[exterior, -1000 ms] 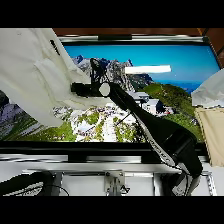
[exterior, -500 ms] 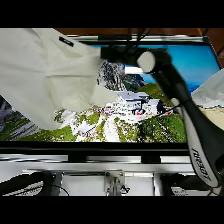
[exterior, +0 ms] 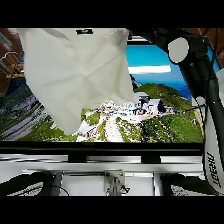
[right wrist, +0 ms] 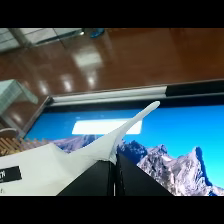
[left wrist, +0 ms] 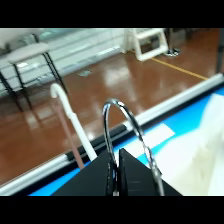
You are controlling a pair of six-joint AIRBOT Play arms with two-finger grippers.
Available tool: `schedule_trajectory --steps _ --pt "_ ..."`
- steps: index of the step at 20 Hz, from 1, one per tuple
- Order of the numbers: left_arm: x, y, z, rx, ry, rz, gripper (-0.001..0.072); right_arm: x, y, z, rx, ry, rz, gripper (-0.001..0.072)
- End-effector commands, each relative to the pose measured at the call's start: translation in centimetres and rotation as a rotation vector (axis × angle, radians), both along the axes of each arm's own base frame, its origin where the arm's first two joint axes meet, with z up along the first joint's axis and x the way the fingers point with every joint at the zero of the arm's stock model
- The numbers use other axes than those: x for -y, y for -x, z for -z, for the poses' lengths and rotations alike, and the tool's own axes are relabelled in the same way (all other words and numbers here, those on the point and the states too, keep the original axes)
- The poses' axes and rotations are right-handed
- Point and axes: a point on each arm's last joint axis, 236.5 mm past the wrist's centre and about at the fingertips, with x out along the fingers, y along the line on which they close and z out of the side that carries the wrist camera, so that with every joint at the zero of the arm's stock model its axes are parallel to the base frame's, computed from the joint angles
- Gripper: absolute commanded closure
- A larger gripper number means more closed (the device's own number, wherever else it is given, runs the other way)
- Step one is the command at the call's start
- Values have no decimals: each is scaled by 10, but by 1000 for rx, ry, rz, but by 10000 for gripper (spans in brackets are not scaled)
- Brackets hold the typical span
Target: Fold the shirts.
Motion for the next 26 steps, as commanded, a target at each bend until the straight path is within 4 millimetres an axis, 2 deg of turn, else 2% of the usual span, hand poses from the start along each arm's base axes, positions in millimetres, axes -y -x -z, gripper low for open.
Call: schedule_trajectory --steps 1,4,6,8,11,14,17,19,23,26 --pt "27 16 7 -41 31 133 662 -3 -5 3 1 -16 0 604" --pt "45 25 -9 -9 119 230 662 -21 -3 22 -48 -4 -35 604" --pt "54 32 -8 -39 155 281 663 -21 -5 26 -49 6 -35 604" --pt "62 40 8 -97 111 325 663 -16 -7 25 -35 33 -23 604" --pt "74 72 51 -251 -15 445 663 4 -15 31 -41 71 21 604" --pt "77 93 56 -287 -43 503 664 24 -23 30 -40 68 57 604" --pt "76 109 74 -352 -106 548 664 32 -27 27 -29 63 75 604" --pt "76 112 77 -364 -116 556 663 32 -27 27 -26 71 72 604" --pt "66 103 91 -389 -166 509 664 31 -25 25 -9 97 63 604" --pt "69 100 95 -407 -155 524 664 29 -20 9 34 94 50 604"
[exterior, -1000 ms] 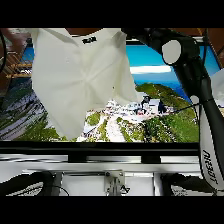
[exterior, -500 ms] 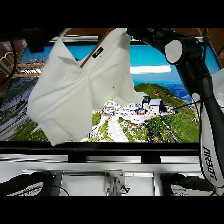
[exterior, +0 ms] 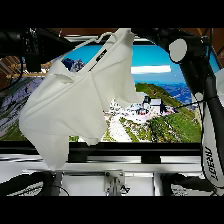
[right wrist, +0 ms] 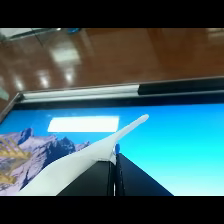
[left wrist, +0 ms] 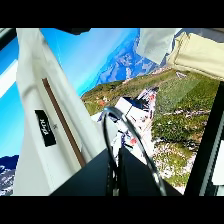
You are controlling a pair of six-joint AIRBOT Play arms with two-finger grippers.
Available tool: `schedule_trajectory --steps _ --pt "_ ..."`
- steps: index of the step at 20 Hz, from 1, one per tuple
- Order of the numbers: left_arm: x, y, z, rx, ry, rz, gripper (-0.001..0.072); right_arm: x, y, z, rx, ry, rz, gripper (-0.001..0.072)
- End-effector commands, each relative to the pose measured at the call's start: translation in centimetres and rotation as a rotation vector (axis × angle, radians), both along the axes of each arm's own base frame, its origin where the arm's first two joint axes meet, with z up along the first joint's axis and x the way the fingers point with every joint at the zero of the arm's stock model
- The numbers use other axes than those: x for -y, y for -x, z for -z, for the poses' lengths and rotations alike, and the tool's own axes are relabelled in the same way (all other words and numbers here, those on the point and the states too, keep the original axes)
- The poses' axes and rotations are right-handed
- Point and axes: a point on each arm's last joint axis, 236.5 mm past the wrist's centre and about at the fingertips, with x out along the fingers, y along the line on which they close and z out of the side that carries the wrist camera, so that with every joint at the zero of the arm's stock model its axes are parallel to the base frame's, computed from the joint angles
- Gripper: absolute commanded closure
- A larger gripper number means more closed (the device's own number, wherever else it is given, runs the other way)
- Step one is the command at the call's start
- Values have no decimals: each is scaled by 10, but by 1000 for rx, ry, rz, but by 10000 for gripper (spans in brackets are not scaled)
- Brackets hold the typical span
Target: Fold the shirts.
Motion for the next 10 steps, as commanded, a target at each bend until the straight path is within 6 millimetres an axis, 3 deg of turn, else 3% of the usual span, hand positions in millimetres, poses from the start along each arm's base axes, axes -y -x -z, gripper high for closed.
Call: schedule_trajectory --steps 1,3,5,9,10 --pt "4 -2 10 -38 -4 25 664 -7 9 -21 55 -16 -39 604" --pt "13 -4 13 -62 27 67 664 -32 28 -43 122 -7 -132 604" --pt "18 -9 14 -71 50 81 664 -63 54 -51 149 33 -237 604" --pt "18 -11 14 -62 47 81 663 -114 103 -21 75 181 -439 604" --pt "18 -11 15 -62 47 81 664 -125 115 -21 100 224 -483 604"
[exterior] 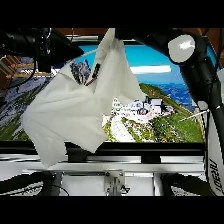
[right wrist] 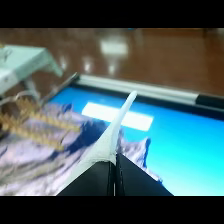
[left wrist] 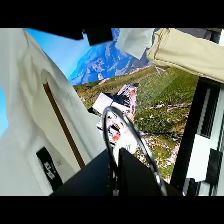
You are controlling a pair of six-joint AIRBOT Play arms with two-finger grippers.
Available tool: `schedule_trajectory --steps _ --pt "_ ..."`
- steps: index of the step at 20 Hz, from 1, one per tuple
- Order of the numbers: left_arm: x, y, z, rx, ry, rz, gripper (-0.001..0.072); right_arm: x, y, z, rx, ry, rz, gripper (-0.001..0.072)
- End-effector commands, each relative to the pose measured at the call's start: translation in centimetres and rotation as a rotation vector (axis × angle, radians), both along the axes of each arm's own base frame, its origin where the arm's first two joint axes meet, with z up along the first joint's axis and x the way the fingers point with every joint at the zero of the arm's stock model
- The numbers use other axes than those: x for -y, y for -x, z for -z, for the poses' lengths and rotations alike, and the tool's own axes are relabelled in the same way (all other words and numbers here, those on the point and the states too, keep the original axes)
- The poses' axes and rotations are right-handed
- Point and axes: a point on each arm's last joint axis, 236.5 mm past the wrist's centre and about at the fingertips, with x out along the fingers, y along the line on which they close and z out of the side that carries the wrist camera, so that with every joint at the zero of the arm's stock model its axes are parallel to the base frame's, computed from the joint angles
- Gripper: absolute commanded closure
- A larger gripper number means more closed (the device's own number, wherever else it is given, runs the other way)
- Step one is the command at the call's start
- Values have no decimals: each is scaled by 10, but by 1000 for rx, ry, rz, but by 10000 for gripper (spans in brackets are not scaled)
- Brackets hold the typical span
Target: Fold the shirts.
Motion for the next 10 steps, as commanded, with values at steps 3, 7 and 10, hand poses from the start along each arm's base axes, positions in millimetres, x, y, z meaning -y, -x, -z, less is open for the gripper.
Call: schedule_trajectory --steps 3,7,10 --pt "0 -4 2 5 -1 -2 664 -62 73 -7 104 155 -242 604" --pt "-13 -14 2 13 -12 -44 663 -63 103 -7 80 208 -290 604" --pt "-26 -20 -7 26 7 -74 663 -45 99 16 -25 268 -231 603"
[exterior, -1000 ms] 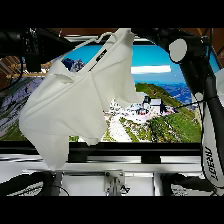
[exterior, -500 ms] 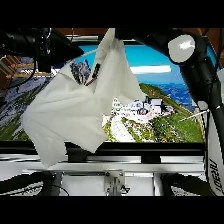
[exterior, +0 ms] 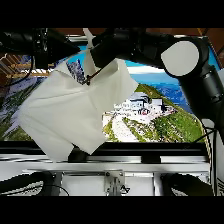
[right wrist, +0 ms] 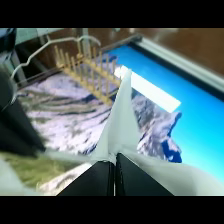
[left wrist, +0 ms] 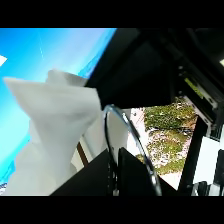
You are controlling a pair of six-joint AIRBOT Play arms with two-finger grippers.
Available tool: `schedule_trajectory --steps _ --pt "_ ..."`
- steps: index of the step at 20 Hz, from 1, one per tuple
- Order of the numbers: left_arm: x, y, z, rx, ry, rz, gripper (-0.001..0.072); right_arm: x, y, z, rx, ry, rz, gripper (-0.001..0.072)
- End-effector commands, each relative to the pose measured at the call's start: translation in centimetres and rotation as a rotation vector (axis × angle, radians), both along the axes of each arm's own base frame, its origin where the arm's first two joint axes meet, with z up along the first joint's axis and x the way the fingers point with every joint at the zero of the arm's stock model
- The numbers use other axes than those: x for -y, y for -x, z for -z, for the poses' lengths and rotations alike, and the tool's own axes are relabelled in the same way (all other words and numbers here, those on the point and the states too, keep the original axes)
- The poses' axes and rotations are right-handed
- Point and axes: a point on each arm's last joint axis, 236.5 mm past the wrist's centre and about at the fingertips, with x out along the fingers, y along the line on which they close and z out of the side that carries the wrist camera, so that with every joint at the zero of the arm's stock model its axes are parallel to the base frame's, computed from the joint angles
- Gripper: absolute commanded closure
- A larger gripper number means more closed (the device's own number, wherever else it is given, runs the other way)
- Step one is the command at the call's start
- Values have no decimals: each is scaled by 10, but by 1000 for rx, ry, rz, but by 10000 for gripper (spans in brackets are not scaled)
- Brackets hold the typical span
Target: Fold the shirts.
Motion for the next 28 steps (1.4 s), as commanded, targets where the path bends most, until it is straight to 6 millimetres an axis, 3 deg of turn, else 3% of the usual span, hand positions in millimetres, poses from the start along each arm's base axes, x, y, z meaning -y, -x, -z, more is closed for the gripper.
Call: schedule_trajectory --steps 1,3,6,9,11,13,15,20,22,24,26,28 --pt "-9 -4 -9 10 27 -20 663 13 7 22 -67 98 29 566" --pt "-8 -3 -10 9 34 -13 663 10 7 15 -57 69 24 195" --pt "-7 -2 -10 13 32 -10 663 13 7 1 4 61 27 195" --pt "-7 -3 -11 19 34 -13 663 38 4 -14 100 131 95 195" --pt "-7 -3 -11 25 33 -11 663 58 3 -36 210 168 145 195" --pt "-7 -3 -12 25 33 -11 663 56 7 -46 237 145 135 195" --pt "-7 -3 -11 25 33 -11 663 46 7 -20 151 171 93 194" --pt "-7 -3 -11 25 32 -11 663 34 -16 61 -9 330 70 193" --pt "-7 -3 -12 25 33 -11 663 31 -21 69 -23 330 76 193" --pt "-7 -4 -12 28 36 -14 663 29 -26 64 -10 306 90 194" --pt "-7 -9 -17 43 54 -33 663 28 -28 64 -41 268 113 217" --pt "-8 -13 -21 56 68 -48 663 31 -34 72 -80 264 149 597"
